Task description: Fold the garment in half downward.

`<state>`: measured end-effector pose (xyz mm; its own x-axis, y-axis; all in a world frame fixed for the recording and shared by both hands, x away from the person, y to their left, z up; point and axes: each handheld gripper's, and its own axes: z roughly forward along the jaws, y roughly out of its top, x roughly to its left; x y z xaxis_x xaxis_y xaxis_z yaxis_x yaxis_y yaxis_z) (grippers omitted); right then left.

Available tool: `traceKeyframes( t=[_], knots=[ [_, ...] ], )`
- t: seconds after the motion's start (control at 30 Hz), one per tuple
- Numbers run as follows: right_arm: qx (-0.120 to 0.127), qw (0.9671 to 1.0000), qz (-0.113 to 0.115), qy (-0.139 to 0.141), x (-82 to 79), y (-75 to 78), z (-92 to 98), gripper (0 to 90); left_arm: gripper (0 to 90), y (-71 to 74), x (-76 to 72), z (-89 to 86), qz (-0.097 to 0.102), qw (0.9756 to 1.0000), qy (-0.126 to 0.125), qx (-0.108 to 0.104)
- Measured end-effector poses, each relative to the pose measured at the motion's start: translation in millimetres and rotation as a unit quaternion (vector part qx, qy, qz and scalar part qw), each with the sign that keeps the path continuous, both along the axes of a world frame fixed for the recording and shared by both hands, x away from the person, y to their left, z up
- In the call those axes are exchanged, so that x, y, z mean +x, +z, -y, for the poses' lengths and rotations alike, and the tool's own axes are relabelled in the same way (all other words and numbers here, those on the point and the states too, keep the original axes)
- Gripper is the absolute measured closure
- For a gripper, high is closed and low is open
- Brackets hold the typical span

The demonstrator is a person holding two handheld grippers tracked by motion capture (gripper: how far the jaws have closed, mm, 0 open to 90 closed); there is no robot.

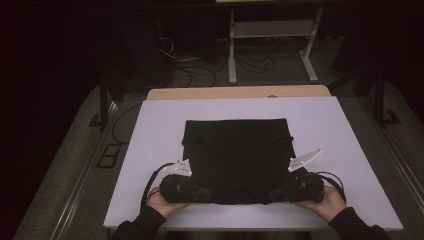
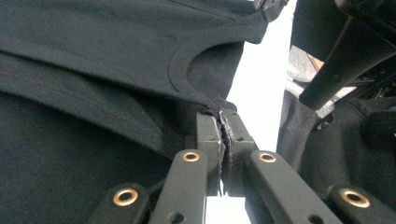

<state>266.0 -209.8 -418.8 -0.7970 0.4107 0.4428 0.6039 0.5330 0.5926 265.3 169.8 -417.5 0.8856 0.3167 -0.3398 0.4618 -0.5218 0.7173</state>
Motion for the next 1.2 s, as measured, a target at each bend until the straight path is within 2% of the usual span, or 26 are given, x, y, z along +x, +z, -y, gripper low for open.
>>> traceKeyframes(
  t=[0.17,0.63,0.83,0.97,1.13,1.2],
  knots=[
    [-0.007,0.9999,-0.011,0.007,-2.5,-2.3,-1.0,81.3,86.0,-3.5,-2.9,-0.5,-0.003,0.9999,-0.004,0.014],
    [-0.020,0.9994,-0.020,0.020,-7.3,-6.0,-1.2,81.2,86.1,-10.6,-5.9,0.8,-0.026,0.9990,-0.021,0.031],
    [-0.024,0.9992,-0.023,0.021,-7.7,-7.1,-1.5,80.8,86.1,-12.3,-6.8,1.4,-0.027,0.9987,-0.024,0.036],
    [-0.029,0.9990,-0.024,0.023,-7.4,-7.1,-2.2,79.4,84.5,-13.2,-6.2,0.6,-0.035,0.9986,-0.018,0.035],
    [-0.029,0.9991,-0.026,0.019,-7.1,-6.1,-1.9,74.8,81.1,-12.7,-6.9,0.1,-0.033,0.9986,-0.018,0.038],
    [-0.033,0.9992,-0.014,0.016,-7.5,-5.3,-1.7,71.2,78.1,-11.8,-7.3,-0.9,-0.031,0.9987,-0.018,0.036]
  ],
)
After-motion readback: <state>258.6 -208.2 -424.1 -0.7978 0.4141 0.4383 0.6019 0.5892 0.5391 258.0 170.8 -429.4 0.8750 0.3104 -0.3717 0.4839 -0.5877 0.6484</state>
